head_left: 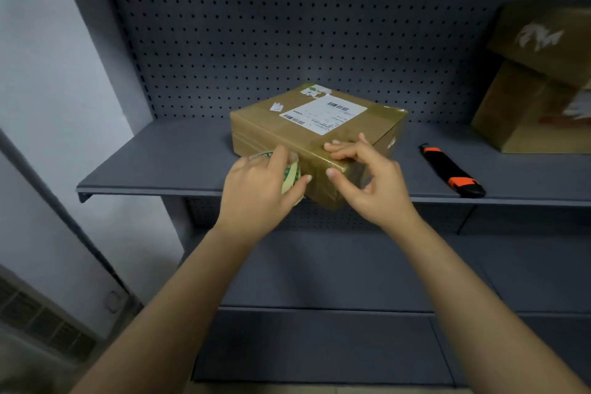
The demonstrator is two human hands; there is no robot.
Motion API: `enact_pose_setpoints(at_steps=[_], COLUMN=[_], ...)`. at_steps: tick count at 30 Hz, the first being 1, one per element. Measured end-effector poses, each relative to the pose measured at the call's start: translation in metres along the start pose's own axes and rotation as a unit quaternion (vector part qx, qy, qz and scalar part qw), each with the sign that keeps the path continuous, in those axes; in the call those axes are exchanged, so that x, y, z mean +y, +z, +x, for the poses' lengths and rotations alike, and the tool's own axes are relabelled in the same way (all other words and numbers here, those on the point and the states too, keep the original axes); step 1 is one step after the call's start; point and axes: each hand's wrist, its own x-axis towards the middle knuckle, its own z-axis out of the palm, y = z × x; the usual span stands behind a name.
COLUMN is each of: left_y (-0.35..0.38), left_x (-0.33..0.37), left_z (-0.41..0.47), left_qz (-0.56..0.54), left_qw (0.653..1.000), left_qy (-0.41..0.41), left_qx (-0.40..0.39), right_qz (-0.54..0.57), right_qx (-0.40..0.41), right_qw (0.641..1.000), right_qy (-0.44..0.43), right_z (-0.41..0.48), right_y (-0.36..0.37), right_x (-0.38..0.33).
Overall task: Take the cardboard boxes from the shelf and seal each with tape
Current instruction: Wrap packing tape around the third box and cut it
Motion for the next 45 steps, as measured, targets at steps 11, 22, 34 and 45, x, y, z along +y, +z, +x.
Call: enact_pose_setpoints(at_steps=[11,22,34,45], left_y=[0.017,0.026,0.034,0.033], left_x=[-0.01,0.018,0.034,0.036], left_z=[0.0,0.011,0.01,0.011], left_qz=[-0.038,-0.068,-0.032,-0.032], left_qw=[0.997,0.996,0.999,0.999], left_qy=[0.061,0.05,0.032,0.024], left_qx=[0.027,0.004,0.02,0.005], right_qz=[-0.089,-0.237,-0.475,-0.429], right_qx=[0.081,0.087,-0.047,0.028], right_qw=[0.993,0.966,0.773,0.764], right_qy=[-0.004,0.062,0.418,0.481], right_z=[-0.007,-0.019,0.002,0.005], right_y=[0.02,-0.028,-0.09,-0.082], right_x=[-0.016,-0.031,0.066,0.042])
